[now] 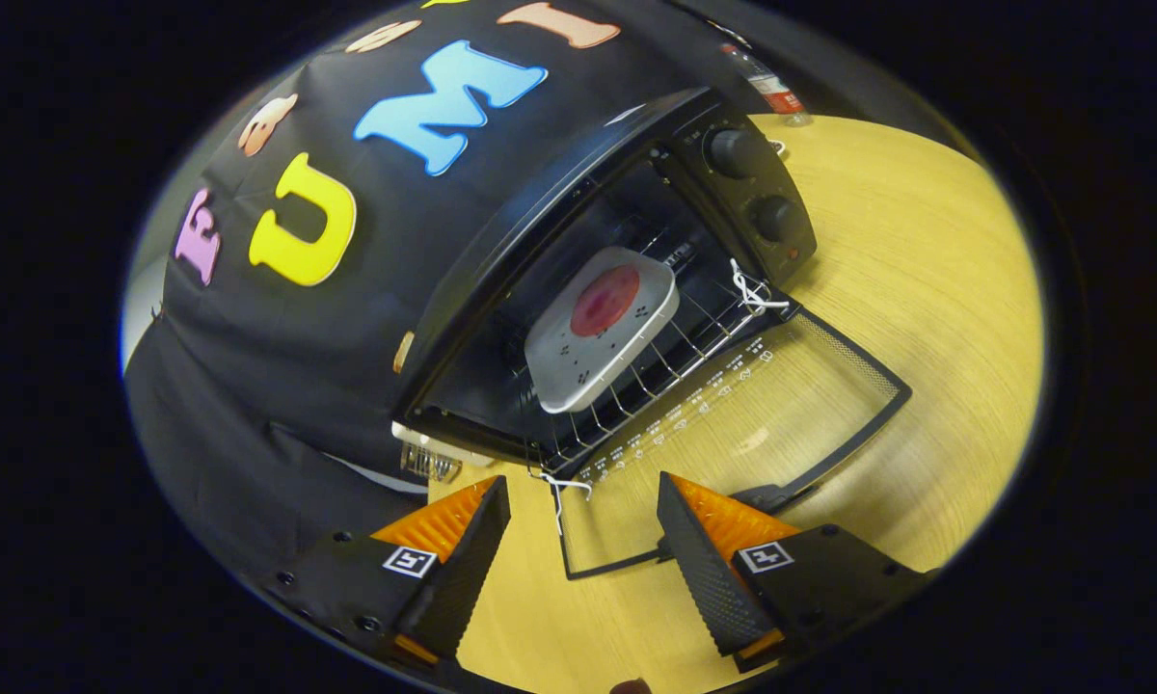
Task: Open the toaster oven, put the food inside, and close the toaster oven door.
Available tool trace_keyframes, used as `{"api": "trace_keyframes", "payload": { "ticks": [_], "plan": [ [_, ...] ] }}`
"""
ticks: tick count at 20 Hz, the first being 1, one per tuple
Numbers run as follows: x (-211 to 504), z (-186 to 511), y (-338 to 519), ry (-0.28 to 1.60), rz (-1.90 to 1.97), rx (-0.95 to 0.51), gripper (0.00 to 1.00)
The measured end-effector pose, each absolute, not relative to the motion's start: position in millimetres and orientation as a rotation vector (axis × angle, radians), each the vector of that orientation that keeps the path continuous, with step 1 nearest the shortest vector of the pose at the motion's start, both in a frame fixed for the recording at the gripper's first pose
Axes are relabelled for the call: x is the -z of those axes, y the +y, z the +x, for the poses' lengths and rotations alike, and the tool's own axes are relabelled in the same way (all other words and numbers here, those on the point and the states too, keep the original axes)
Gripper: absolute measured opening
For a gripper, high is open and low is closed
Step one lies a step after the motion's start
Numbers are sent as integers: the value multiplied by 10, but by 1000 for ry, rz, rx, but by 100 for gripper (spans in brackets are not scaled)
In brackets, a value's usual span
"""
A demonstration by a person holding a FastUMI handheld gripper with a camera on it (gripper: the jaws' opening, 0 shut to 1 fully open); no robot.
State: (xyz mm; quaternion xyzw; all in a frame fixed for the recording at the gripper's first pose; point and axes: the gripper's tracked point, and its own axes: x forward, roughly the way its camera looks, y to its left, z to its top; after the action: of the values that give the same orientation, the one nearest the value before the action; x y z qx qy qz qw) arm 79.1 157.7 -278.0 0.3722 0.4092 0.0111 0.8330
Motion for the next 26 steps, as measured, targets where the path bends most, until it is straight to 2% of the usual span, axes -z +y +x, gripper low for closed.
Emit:
{"api": "trace_keyframes", "payload": {
  "ticks": [13, 26],
  "plan": [
    [3008, 248, 1420, 902, 272, -159, 98],
    [3548, 123, 1304, 1063, 80, -114, 98]
  ]
}}
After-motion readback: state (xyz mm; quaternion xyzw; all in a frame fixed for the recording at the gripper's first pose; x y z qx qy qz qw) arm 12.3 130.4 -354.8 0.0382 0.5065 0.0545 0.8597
